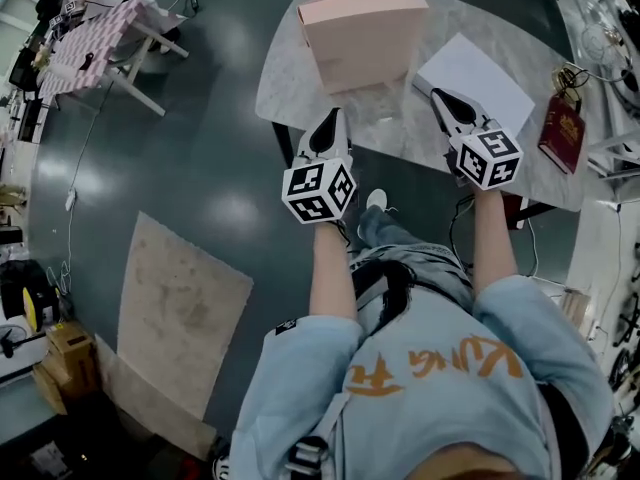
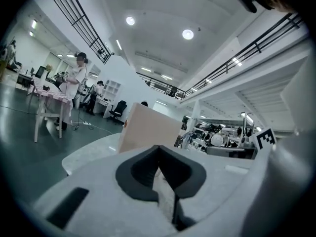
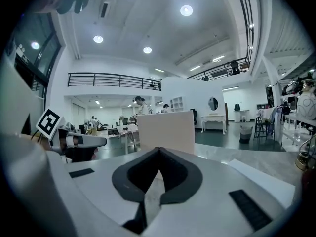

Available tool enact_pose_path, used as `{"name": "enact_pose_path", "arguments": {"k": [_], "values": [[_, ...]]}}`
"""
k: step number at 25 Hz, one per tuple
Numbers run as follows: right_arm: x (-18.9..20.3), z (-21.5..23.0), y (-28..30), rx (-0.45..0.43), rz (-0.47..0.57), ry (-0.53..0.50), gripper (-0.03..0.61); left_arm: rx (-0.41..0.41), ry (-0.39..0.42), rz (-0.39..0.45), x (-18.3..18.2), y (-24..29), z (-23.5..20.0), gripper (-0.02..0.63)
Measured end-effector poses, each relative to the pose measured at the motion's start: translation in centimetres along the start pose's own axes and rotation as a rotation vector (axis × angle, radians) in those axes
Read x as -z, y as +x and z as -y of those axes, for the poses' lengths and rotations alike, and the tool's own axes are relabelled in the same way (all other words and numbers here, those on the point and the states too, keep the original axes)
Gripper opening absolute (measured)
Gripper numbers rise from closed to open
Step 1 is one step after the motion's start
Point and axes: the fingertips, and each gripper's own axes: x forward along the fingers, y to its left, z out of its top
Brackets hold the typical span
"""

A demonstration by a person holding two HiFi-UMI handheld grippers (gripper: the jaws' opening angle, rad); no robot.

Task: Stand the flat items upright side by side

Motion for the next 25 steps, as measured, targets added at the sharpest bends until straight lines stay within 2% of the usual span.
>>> {"name": "enact_pose_path", "arguments": {"k": [6,13,25], "values": [[0.2,-0.5,-4.3,0.028,-0.004,-0.025,0.002,0.005,-0.021,-0.038,1.3,-1.4,2.7,0.012],[0.6,1.5,-9.6,0.112,-0.031,-0.045,0.002,0.066,-0.063,-0.086,4.3,-0.9,7.1,0.012],[-0.2,4.6,-13.6,0.186,-0.014,-0.081,0.002,0.128,-0.099,-0.155,6.5,2.1,11.5,0.012]]}}
